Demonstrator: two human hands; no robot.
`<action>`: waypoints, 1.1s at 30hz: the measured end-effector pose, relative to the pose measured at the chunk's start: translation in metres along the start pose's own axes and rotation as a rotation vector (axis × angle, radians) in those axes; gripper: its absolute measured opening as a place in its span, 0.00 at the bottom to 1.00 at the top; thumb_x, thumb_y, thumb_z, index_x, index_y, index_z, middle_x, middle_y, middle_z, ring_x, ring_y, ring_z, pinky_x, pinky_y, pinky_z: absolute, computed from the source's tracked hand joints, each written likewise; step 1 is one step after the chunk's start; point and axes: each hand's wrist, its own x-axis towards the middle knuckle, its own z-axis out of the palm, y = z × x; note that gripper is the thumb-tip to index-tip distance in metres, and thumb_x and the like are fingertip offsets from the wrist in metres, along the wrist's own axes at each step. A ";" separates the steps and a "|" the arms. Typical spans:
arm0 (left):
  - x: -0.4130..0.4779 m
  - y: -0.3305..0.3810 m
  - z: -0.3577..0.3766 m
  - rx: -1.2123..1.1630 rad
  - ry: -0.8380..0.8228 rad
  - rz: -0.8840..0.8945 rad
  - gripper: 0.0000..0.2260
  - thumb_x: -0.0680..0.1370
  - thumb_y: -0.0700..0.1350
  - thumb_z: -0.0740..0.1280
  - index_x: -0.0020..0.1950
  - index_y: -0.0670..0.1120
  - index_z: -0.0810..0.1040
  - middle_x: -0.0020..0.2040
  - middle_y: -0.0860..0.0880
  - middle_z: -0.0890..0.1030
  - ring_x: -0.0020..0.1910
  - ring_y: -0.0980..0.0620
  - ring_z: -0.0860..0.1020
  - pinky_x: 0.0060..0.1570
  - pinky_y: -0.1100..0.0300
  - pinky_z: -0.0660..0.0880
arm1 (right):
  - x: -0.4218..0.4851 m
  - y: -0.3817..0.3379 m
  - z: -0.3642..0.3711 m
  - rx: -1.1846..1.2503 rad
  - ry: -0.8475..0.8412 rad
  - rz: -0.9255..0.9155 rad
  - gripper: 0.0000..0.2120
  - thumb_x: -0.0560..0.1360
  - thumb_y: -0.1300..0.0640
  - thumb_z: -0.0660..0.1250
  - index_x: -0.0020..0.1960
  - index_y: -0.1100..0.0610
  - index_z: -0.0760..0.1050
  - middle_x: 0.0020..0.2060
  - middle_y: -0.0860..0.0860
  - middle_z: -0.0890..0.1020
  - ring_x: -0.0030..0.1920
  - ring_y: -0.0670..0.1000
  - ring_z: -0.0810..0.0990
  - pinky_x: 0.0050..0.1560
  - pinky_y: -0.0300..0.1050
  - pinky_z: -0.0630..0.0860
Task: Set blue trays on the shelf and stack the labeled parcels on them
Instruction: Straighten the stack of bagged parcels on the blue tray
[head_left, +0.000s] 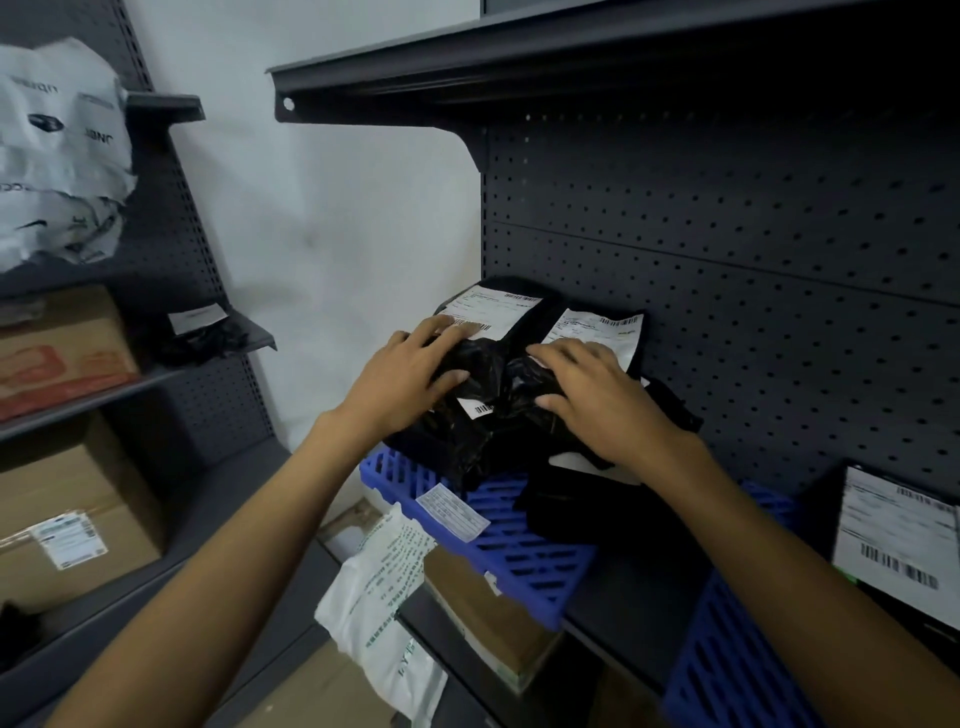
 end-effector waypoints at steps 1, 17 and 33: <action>0.000 -0.001 0.001 -0.022 0.018 -0.003 0.23 0.81 0.54 0.61 0.76 0.59 0.61 0.74 0.53 0.65 0.61 0.40 0.73 0.59 0.46 0.74 | 0.000 0.005 0.000 0.016 0.007 -0.016 0.27 0.81 0.52 0.63 0.77 0.49 0.58 0.73 0.49 0.64 0.74 0.57 0.58 0.64 0.59 0.72; -0.020 0.067 0.012 0.028 0.371 0.037 0.18 0.79 0.59 0.64 0.65 0.52 0.76 0.54 0.52 0.75 0.50 0.49 0.74 0.40 0.58 0.74 | -0.010 0.099 -0.036 0.257 -0.082 -0.126 0.25 0.77 0.62 0.68 0.71 0.45 0.70 0.69 0.46 0.73 0.70 0.47 0.68 0.71 0.49 0.66; -0.062 0.079 0.057 -0.532 0.369 -0.161 0.47 0.72 0.45 0.76 0.78 0.62 0.47 0.79 0.53 0.52 0.72 0.57 0.65 0.61 0.68 0.68 | -0.005 0.004 -0.001 -0.173 0.085 -0.298 0.40 0.77 0.46 0.67 0.80 0.46 0.47 0.79 0.49 0.55 0.78 0.56 0.53 0.77 0.56 0.50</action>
